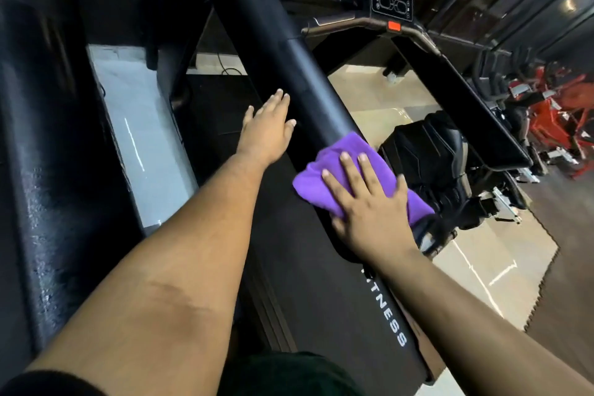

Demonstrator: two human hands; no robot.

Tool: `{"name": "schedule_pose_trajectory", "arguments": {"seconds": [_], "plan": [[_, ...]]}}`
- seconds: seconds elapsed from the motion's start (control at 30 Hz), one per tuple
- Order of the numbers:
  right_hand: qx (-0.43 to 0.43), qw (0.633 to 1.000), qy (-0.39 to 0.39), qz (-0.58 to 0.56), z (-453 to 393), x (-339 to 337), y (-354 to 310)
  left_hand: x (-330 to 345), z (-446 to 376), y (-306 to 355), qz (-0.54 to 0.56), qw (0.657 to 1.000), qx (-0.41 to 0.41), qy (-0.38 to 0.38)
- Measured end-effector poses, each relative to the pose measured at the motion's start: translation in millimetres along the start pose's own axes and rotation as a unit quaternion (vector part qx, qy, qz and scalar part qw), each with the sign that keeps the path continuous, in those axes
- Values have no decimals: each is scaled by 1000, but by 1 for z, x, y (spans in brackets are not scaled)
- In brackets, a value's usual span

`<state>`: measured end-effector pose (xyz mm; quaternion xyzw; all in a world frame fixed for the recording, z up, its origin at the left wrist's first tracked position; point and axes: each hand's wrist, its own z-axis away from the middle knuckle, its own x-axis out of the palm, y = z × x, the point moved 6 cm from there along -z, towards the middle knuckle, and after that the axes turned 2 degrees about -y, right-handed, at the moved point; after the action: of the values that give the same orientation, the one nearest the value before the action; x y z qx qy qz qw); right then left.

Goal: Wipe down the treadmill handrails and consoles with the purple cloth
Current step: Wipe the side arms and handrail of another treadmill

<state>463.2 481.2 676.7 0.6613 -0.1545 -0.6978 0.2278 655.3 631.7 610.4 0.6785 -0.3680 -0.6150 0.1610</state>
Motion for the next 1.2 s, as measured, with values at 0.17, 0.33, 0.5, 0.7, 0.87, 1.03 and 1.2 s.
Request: {"name": "schedule_pose_trajectory", "arguments": {"seconds": [0.17, 0.33, 0.5, 0.7, 0.87, 1.03, 1.2], "plan": [[15, 1000, -7, 6, 68, 21, 11, 9, 7, 4, 29, 1000, -6, -8], [59, 997, -4, -53, -8, 1, 10, 11, 8, 4, 38, 999, -11, -6], [75, 995, -9, -61, -26, 0, 10, 6, 8, 3, 36, 999, -15, -19], [68, 995, -20, -70, -1, 4, 26, 7, 9, 0, 52, 998, -24, -28], [72, 977, -11, -199, -104, -27, 26, 6, 9, -3, 44, 998, -25, -34], [23, 995, -30, -89, -83, -19, 18, -2, 4, -9, 25, 999, 4, -30], [-21, 996, -51, -75, -64, -9, 23, -8, -11, -24, 20, 1000, 9, -2]]}}
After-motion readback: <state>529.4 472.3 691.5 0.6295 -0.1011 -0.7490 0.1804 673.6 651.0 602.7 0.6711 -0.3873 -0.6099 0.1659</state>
